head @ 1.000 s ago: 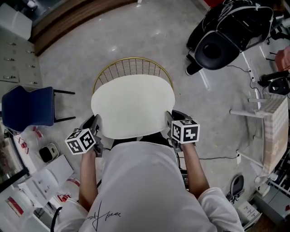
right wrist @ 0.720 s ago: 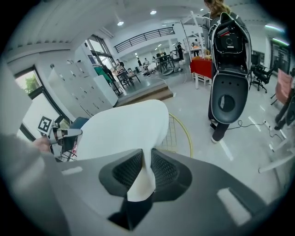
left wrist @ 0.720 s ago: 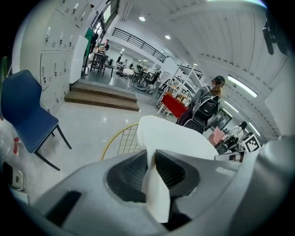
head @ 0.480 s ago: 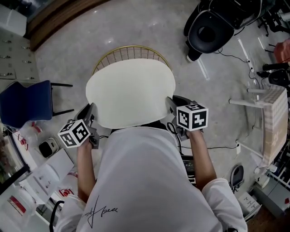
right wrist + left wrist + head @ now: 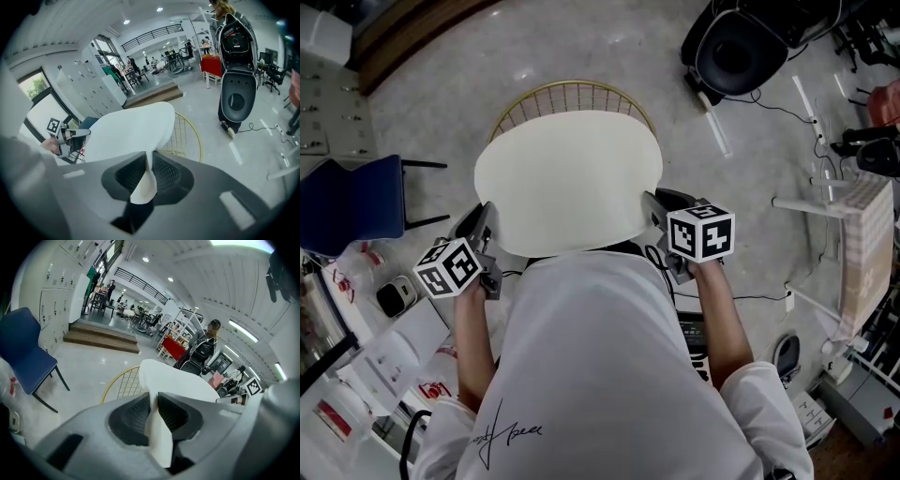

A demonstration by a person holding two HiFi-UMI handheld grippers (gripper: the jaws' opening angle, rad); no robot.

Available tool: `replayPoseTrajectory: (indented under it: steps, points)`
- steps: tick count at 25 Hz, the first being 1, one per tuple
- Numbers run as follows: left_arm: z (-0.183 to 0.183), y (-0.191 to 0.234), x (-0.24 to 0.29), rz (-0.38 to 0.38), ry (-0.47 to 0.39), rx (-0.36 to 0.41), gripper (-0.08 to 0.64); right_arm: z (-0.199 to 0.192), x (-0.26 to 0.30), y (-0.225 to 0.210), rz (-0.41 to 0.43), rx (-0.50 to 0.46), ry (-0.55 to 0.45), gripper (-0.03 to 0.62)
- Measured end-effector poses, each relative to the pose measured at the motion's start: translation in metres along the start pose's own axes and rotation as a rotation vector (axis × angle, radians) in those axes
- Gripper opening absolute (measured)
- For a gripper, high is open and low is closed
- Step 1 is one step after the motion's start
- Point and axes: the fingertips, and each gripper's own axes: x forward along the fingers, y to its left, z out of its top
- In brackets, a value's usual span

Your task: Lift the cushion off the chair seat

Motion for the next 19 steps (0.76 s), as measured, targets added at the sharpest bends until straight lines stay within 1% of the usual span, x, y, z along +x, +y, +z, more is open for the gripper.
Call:
replayPoseTrajectory:
  steps: [6, 19]
  points:
    - [-0.0035, 0.0034, -0.0021, -0.004, 0.001, -0.013, 0.055, 0.0, 0.0033, 0.0014, 0.008, -0.009, 0.007, 0.054]
    - [-0.0037, 0.0013, -0.0007, -0.013, 0.001, -0.015, 0.054, -0.0008, 0.0034, 0.0013, 0.011, -0.005, 0.006, 0.054]
